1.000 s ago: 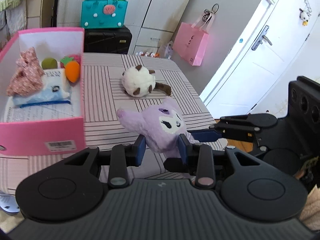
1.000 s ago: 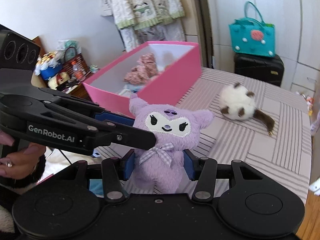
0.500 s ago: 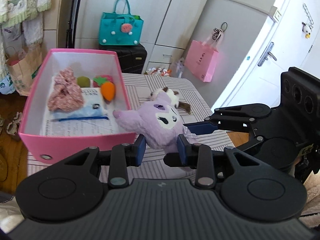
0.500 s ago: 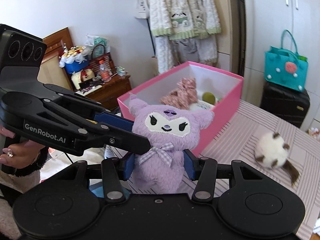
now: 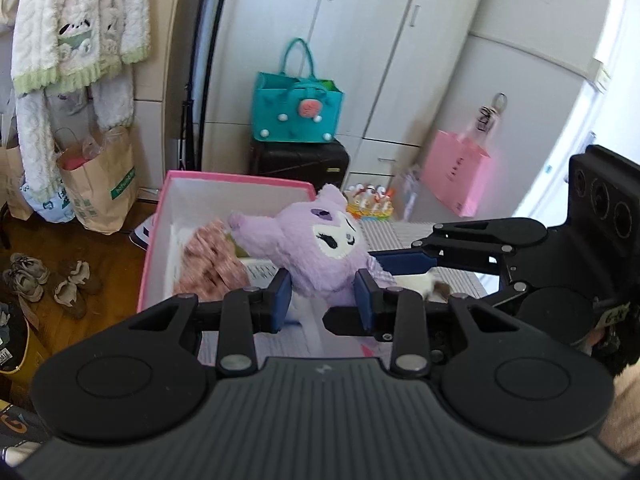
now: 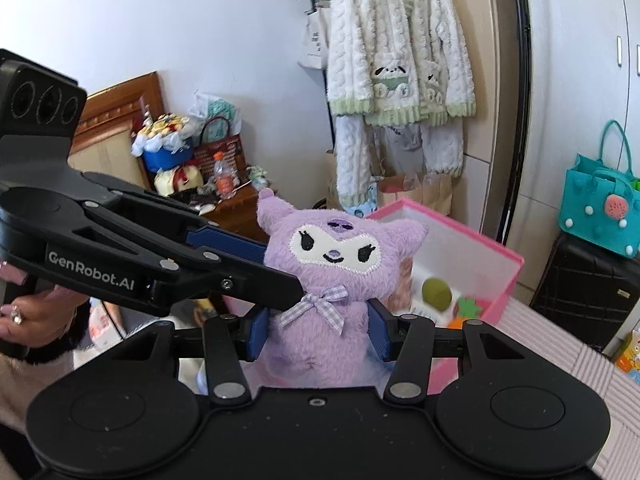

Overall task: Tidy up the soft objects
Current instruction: 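Lift the purple plush with the left tool and carry it over the box, then open the left tool to drop the purple plush into the box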

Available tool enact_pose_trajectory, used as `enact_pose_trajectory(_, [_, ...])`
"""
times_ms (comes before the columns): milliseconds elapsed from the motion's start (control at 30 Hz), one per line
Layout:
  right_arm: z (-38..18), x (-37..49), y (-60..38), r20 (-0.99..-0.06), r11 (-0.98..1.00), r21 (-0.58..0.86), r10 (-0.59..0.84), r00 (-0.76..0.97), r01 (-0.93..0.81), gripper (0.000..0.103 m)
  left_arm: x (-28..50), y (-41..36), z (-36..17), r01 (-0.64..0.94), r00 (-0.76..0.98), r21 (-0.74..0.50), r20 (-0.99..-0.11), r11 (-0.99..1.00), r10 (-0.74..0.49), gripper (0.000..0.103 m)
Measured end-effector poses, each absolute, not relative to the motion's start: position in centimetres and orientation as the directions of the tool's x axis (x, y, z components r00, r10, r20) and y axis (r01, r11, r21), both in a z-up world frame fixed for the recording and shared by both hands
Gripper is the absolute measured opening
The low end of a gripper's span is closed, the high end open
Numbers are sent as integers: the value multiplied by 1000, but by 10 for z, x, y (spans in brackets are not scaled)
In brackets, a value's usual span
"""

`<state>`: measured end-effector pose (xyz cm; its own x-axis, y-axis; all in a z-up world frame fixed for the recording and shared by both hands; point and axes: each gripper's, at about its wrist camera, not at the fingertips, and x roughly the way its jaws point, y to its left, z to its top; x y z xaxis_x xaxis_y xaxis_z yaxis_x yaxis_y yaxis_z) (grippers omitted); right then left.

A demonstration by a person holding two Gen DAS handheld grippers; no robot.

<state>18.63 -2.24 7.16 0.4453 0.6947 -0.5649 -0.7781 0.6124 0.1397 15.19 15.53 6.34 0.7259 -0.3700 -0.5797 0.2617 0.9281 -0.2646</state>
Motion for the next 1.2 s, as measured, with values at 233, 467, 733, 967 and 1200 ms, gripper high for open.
enact_pose_trajectory(233, [48,249,4,-619,651,147,648,444,-745,55,223,169,36,207,676,-294,-647,933,-354,32])
enact_pose_trajectory(467, [7,290,27,-724,671,84,549,418,-736,55,272,176,-9,146,583,-326,-735,934,-347,32])
enact_pose_trajectory(733, [-16,309,50,-796,674,-17,439,418,-739,58,291,173,-35,116,544,-316,-773,942,-326,32])
enact_pose_trajectory(967, [-16,301,50,-802,662,-96,391,451,-743,61,294,173,-42,99,531,-325,-782,940,-327,33])
enact_pose_trajectory(1200, [6,281,25,-754,654,-68,461,468,-754,64,277,169,-28,128,557,-309,-764,942,-326,31])
